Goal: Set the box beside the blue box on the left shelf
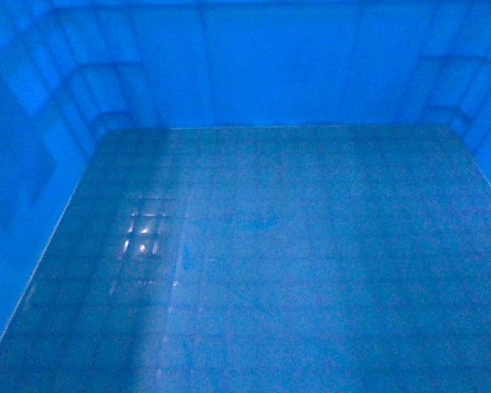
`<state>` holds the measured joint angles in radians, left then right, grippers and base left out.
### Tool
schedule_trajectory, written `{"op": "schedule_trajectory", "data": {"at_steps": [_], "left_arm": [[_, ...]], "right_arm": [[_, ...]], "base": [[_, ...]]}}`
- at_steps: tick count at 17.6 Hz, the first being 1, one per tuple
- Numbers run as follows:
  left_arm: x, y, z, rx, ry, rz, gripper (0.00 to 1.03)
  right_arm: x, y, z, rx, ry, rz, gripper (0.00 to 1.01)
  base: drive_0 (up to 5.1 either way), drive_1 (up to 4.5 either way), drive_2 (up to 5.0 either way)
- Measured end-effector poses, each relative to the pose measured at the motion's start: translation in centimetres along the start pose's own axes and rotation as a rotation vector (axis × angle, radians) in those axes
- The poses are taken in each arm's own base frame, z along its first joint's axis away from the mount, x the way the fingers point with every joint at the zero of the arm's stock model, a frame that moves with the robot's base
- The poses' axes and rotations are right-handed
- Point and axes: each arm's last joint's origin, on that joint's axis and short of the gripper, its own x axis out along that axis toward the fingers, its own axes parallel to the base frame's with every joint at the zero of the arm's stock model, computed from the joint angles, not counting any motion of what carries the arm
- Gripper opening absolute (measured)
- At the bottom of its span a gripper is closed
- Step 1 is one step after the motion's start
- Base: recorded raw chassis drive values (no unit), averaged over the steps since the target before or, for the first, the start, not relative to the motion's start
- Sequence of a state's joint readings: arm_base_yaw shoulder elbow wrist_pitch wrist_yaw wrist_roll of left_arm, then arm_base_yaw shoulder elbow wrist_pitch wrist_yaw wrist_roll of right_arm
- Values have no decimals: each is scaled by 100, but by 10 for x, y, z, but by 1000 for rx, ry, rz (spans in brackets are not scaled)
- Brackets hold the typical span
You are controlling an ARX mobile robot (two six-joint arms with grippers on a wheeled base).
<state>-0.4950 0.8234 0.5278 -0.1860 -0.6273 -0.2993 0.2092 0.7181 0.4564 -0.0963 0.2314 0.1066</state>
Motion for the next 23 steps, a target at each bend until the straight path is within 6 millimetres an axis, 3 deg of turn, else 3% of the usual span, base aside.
{"op": "schedule_trajectory", "data": {"at_steps": [23], "left_arm": [[0, 0, 0, 2, 3, 3, 14]], "right_arm": [[0, 0, -1, 0, 3, 0, 18]], "base": [[6, 412, -400]]}}
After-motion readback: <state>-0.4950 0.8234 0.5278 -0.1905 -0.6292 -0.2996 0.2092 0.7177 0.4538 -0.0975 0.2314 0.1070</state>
